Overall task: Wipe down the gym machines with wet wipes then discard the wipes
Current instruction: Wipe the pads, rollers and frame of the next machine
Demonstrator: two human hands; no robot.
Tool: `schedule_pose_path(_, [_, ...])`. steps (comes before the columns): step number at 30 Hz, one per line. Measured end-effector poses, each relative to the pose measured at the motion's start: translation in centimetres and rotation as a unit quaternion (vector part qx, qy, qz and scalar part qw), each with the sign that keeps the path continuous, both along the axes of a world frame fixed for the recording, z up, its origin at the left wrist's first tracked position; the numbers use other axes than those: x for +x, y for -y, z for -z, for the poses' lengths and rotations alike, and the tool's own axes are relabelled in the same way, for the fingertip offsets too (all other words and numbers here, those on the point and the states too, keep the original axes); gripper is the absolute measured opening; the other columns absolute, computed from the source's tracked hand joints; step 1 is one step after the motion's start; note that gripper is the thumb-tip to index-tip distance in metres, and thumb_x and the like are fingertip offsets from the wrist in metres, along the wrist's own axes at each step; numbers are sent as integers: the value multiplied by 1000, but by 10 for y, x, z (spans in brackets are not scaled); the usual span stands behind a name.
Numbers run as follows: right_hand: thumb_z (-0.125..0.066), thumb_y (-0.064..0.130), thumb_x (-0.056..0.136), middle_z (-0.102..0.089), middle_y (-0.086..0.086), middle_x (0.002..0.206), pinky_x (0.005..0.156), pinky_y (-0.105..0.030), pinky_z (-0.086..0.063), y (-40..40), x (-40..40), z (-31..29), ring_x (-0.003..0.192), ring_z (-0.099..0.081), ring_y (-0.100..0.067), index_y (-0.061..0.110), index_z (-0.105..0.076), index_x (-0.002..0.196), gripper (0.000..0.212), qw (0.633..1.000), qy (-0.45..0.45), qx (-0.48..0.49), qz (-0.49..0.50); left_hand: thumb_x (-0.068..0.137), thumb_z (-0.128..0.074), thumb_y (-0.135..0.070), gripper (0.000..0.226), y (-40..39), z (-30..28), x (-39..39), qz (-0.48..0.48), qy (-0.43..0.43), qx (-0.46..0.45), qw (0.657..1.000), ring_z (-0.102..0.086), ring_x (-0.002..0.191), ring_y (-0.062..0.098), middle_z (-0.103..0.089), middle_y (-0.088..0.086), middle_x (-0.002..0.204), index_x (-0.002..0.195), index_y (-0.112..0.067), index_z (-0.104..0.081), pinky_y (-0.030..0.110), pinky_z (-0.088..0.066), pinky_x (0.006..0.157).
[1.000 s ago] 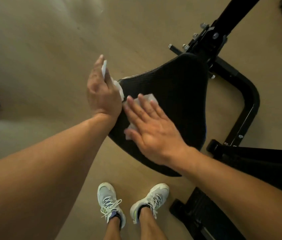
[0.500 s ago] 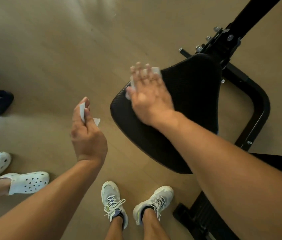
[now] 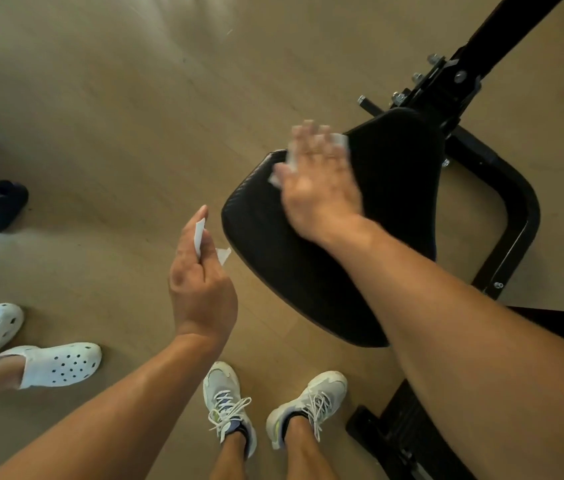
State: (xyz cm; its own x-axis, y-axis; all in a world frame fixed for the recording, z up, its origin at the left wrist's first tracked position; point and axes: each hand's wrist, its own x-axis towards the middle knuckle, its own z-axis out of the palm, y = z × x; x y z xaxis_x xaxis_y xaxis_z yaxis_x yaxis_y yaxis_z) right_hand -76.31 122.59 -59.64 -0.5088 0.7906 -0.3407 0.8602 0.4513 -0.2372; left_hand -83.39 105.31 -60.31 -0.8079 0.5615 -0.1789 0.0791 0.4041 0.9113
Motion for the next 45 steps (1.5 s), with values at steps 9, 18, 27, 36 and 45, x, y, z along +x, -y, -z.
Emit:
schedule_pose_path(9, [-13,45,110,11,2,170,126,-40,0,115,98,-3,156,14,-14,20,0,163,60,990,-35,26,-133,107,-36,-21,41,-23,-9,-9,153,-140,24,978,-39,145,12,-50,1,151,145,-14,-51,40,-31,120])
schedule_pose_path(18, [-13,49,109,25,6,166,121,-32,20,-8,118,8,151,28,-9,28,15,159,62,990,-20,3,140,105,-37,-18,47,-95,-1,25,393,-311,-20,865,-22,153,16,-37,5,160,151,-13,-43,47,-17,125])
schedule_pose_path(27, [-16,46,109,10,-3,171,126,-40,-4,115,140,2,157,10,-17,17,2,163,64,982,-44,18,185,103,-32,-26,52,-101,9,35,414,-398,-130,808,-17,155,21,-31,4,163,154,-15,-37,52,-18,124])
schedule_pose_path(36, [-14,48,108,22,-3,167,124,-36,16,-44,108,12,153,25,-16,18,13,160,65,992,-25,18,124,102,-31,-26,53,-103,11,38,425,-410,-152,793,-17,155,22,-29,4,163,153,-15,-39,53,-21,123])
schedule_pose_path(45, [-20,53,106,-69,-5,122,89,-41,-41,-116,21,-9,116,-61,-30,27,-68,111,55,982,17,-37,-186,100,-40,-13,70,-101,14,38,366,-371,-137,842,1,156,24,-1,13,169,160,-4,-4,46,-6,126])
